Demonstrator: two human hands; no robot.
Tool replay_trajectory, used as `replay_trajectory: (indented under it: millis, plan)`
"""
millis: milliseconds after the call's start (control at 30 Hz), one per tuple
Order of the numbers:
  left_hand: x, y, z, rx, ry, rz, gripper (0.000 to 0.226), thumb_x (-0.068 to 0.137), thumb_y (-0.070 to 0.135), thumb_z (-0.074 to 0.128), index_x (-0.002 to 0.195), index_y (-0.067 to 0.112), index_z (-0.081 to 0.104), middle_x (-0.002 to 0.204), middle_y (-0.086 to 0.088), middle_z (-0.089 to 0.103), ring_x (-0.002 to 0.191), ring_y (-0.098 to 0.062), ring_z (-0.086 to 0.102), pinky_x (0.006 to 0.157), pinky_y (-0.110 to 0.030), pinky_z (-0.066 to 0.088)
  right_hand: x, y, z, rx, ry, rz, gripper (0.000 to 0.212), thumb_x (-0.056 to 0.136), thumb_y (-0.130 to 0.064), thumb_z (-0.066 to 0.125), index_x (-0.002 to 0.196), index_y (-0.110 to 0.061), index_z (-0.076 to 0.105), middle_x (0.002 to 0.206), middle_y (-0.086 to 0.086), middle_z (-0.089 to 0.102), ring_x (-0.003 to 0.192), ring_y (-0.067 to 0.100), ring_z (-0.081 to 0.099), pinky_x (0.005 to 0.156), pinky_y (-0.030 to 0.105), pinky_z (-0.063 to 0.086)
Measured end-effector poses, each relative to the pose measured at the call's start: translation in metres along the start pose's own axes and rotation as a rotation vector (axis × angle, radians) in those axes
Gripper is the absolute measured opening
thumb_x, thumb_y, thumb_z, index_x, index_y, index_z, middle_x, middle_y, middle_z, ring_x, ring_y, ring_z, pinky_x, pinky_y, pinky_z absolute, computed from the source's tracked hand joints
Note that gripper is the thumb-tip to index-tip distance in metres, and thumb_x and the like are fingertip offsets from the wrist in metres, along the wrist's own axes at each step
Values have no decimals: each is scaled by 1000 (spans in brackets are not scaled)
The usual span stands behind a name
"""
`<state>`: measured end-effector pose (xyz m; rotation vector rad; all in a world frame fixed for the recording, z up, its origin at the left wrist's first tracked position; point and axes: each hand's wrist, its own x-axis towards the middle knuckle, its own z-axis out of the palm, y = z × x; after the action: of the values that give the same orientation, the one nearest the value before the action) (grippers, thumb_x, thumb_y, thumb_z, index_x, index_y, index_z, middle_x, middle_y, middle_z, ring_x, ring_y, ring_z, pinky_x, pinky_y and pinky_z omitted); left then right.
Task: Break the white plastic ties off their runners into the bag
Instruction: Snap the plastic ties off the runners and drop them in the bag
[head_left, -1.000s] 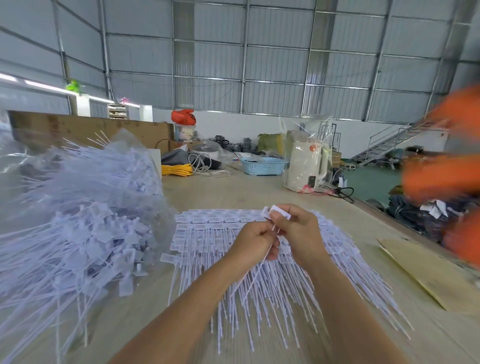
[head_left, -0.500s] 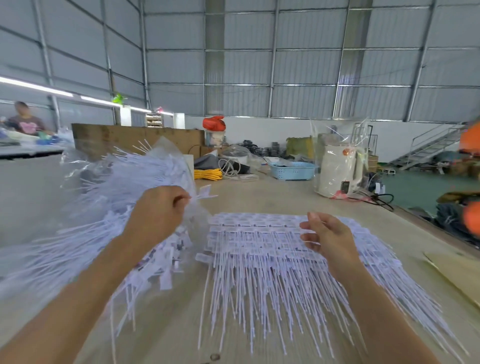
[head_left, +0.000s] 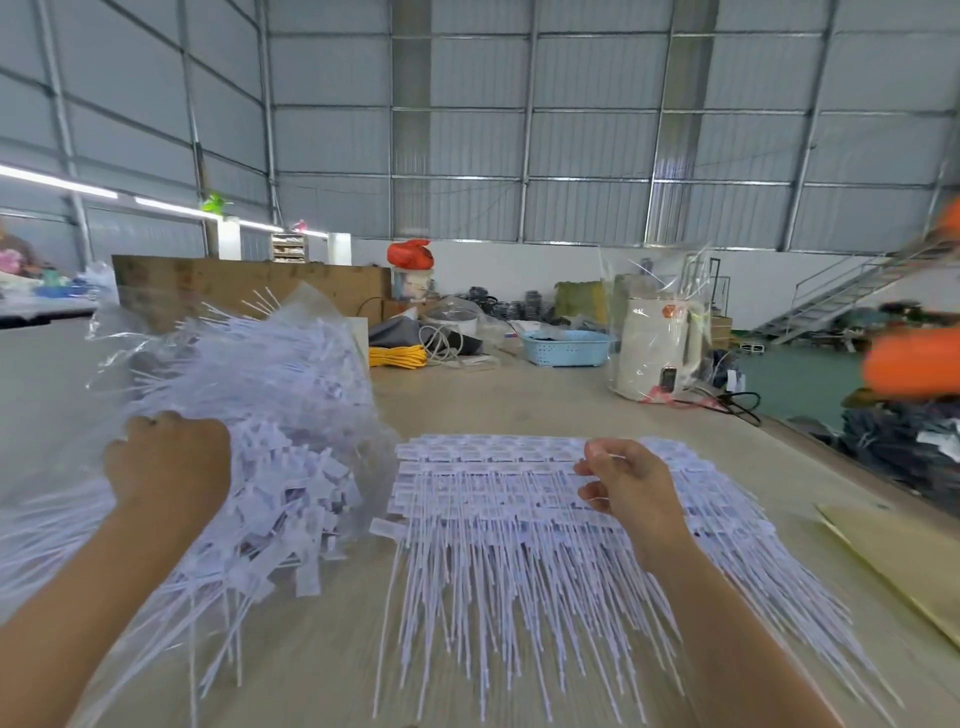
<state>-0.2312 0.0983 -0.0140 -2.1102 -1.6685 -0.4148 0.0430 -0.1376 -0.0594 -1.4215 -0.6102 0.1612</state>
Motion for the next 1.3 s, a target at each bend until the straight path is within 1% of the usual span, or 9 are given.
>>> replay_trajectory:
  millis: [133, 233, 333, 633, 800, 967, 1067, 1167, 1300]
  plan:
    - [-16, 62, -27, -324, 170, 336, 34, 87, 7, 50, 113, 19, 66, 107, -7, 60, 105, -29, 54, 82, -35, 47, 6, 11, -2, -380, 23, -88, 20, 92, -25, 59, 106, -10, 61, 99, 10, 68, 78, 18, 61, 71, 30, 49]
    - [-24, 119, -24, -591, -36, 544, 37, 93, 5, 47, 125, 18, 61, 126, -7, 58, 116, -25, 53, 97, -35, 45, 8, 19, -7, -839, -49, -187, 33, 94, -30, 54, 122, -14, 57, 116, 4, 63, 101, 19, 56, 84, 26, 42]
    - [-27, 151, 1, -467, -136, 618, 28, 96, 10, 42, 118, 11, 60, 121, -10, 55, 114, -27, 52, 95, -37, 45, 7, 24, -9, -1048, -157, -203, 39, 93, -38, 52, 128, -20, 55, 131, 2, 54, 121, 22, 48, 100, 37, 40]
    - [-31, 162, 22, -434, 39, 498, 34, 97, 41, 44, 125, 21, 48, 128, -2, 45, 123, -24, 35, 98, -37, 32, 0, 12, -6, -1203, -179, -156, 43, 92, -48, 49, 126, -21, 52, 129, 2, 49, 124, 25, 43, 99, 48, 38]
    - [-34, 152, 6, -1109, 436, 556, 21, 84, 8, 69, 102, -1, 63, 105, -20, 53, 95, -36, 50, 78, -38, 41, -1, -1, -10, -1092, 131, -331, 51, 93, -25, 53, 140, -23, 34, 143, 2, 36, 130, 23, 35, 99, 48, 34]
    - [-44, 150, -13, -1378, 627, 706, 18, 86, 6, 61, 102, -1, 63, 107, -14, 42, 98, -7, 40, 83, -9, 36, -3, -12, -19, -1051, 338, -248, 81, 79, -2, 56, 146, -28, 18, 154, 8, 10, 140, 32, 16, 102, 55, 30]
    - [-48, 153, -16, -1573, 471, 675, 17, 88, 6, 63, 104, 11, 63, 109, -7, 43, 88, -9, 51, 77, -5, 47, -4, -23, -30, -959, 497, -272, 79, 70, 7, 57, 139, -24, 37, 149, 13, 26, 131, 36, 34, 95, 52, 40]
    - [-50, 159, -20, -1956, 58, 316, 28, 84, 6, 68, 101, 25, 55, 95, -8, 60, 61, -6, 62, 55, -11, 49, -5, -37, -34, -917, 625, -458, 66, 63, 12, 55, 122, -15, 59, 134, 19, 47, 107, 41, 53, 76, 49, 48]
    - [-42, 157, -23, -2406, -519, -146, 9, 82, 6, 67, 86, 9, 60, 61, -3, 65, 50, -6, 57, 46, -11, 47, -11, -53, -27, -1007, 772, -600, 64, 57, 6, 60, 117, -16, 64, 128, 19, 52, 100, 45, 50, 73, 45, 38]
